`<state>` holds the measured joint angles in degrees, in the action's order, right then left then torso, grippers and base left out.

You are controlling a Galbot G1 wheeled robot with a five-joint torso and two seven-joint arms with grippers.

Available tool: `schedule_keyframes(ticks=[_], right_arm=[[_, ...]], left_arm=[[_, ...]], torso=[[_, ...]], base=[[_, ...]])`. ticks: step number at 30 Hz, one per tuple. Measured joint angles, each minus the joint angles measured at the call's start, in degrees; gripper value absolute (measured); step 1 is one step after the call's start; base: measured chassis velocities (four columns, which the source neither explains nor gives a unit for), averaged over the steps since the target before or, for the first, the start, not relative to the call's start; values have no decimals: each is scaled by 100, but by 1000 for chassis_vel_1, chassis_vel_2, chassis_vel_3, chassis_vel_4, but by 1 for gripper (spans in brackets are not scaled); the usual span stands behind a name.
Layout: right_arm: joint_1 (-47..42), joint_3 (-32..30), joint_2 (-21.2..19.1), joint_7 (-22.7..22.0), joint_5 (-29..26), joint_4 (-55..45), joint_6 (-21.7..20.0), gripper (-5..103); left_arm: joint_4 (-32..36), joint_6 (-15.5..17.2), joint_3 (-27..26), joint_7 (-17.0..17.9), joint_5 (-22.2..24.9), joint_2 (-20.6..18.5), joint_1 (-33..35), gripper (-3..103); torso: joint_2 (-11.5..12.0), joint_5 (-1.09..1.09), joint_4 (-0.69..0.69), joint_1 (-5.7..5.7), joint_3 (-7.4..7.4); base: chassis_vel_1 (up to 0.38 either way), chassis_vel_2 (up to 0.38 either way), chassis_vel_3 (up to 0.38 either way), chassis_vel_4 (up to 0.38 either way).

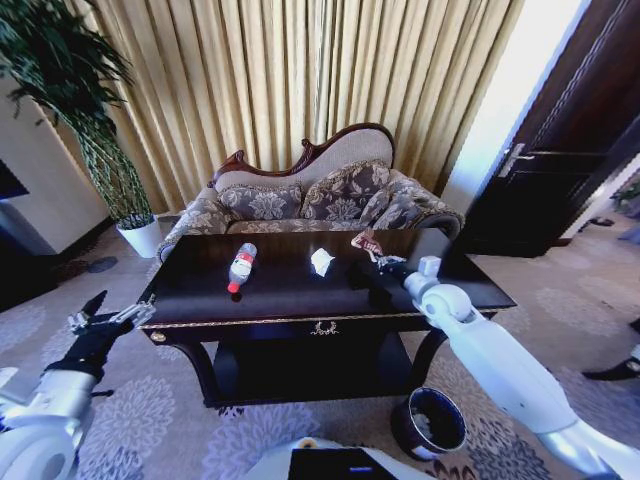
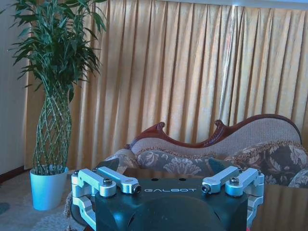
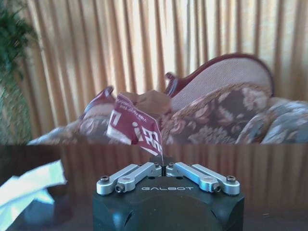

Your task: Move to the front of the table and place the trash on the table into the trash bin.

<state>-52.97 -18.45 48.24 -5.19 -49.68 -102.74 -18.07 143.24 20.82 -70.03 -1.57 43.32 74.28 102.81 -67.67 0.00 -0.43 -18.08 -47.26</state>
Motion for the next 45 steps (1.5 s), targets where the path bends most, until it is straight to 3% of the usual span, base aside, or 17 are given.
schedule_keyframes(ticks=[9,11,19,29,45], right_arm=[[-911,-751,83,-726,8,-1184,64,0],[-1253,-977,97,-930,238,-1584,81,0],[-2210,-1723,389,-998,894,-2051,173,0],[-3234,-2323,576,-861,813,-2451,367,0],[-3293,-2382,672,-855,708,-2660,362,0]], left_arm=[[0,-27,-9,3,4,128,-17,100],[0,-31,17,8,30,140,-67,100],[0,-34,26,9,127,65,-108,100],[0,-33,-21,3,217,-60,-84,100],[0,-27,-13,-7,227,-35,-46,100]], torso=[[0,0,0,0,0],[0,-2,2,0,0],[0,0,0,0,0],[0,0,0,1,0],[0,0,0,0,-1]], base=[[0,0,0,0],[0,0,0,0],[0,0,0,0],[0,0,0,0],[15,-12,-13,14]])
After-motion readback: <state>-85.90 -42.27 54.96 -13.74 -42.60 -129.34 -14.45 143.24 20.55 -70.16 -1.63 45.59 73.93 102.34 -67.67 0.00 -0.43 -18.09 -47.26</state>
